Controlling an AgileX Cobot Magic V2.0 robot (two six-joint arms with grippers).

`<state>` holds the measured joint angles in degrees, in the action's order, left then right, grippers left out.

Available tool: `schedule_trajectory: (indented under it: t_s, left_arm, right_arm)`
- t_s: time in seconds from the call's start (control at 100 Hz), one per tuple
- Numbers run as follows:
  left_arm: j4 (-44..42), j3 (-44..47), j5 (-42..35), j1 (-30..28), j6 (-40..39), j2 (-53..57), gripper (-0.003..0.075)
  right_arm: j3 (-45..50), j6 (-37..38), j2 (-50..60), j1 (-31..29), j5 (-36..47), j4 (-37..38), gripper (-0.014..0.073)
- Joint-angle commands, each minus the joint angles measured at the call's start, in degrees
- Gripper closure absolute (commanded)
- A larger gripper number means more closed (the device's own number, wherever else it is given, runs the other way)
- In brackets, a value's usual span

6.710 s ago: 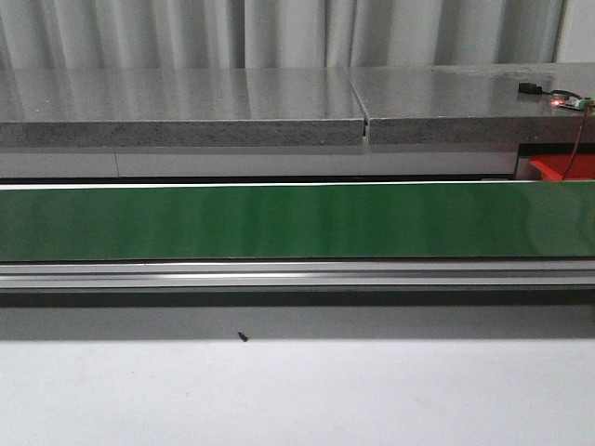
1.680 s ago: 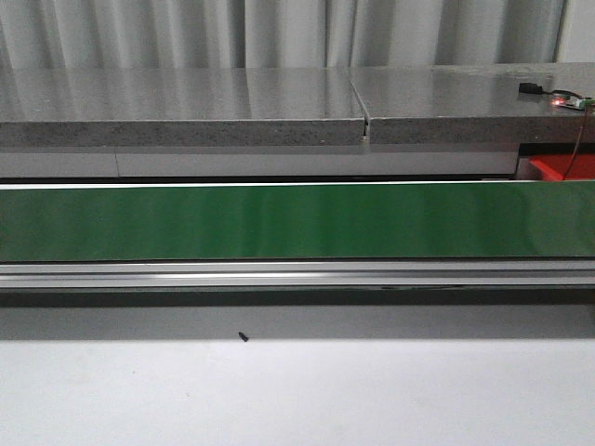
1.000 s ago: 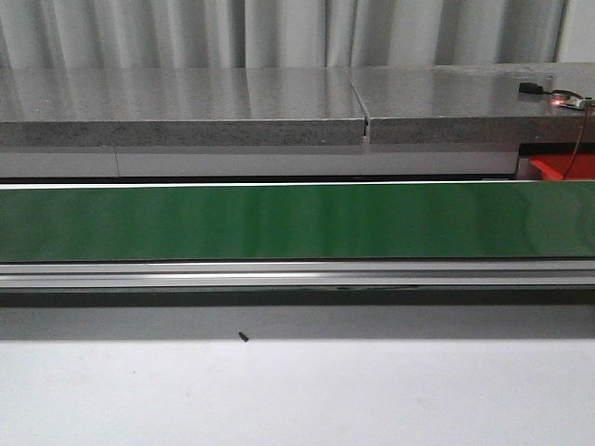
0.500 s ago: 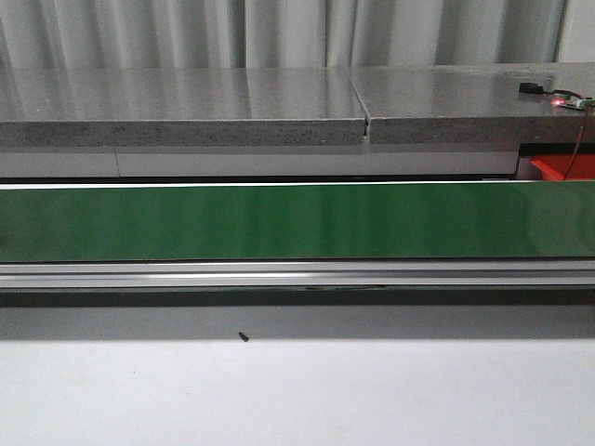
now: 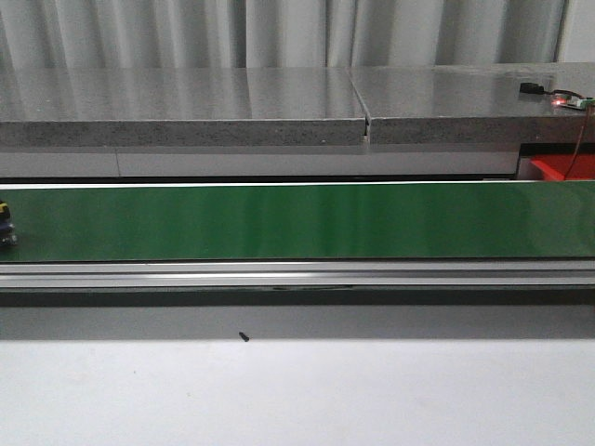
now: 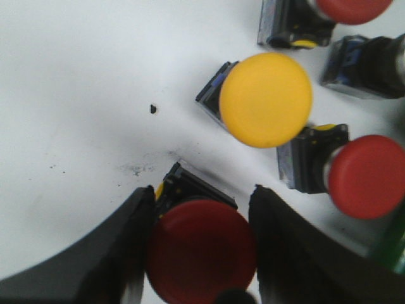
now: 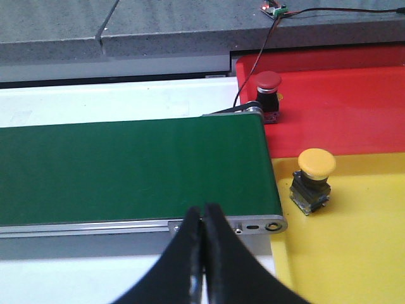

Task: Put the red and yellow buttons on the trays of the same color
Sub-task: 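Grasp a red button from the cluster with the left gripper, then place the red button on the green belt with the left gripper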

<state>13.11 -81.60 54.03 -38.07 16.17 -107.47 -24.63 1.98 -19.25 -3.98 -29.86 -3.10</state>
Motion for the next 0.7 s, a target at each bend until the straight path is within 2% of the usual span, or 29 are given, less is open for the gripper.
schedule_trajectory:
  t_s: [0.0, 0.22, 0.69]
  left_arm:
    - [2.1, -1.8, -0.7, -0.2, 0.1, 7.2, 0.0469]
    - [9.3, -1.8, -0.3, 1.2, 1.1, 14.3, 0.0469]
    - [3.3, -1.8, 0.4, 13.8, 1.2, 15.0, 0.0469]
  right_arm:
    - [-1.5, -0.7, -0.4, -0.1, 4.1, 0.4, 0.0662]
    - [-1.5, -0.7, -0.4, -0.1, 4.1, 0.4, 0.0662]
    - [-1.5, -0.7, -0.4, -0.1, 4.1, 0.4, 0.0662]
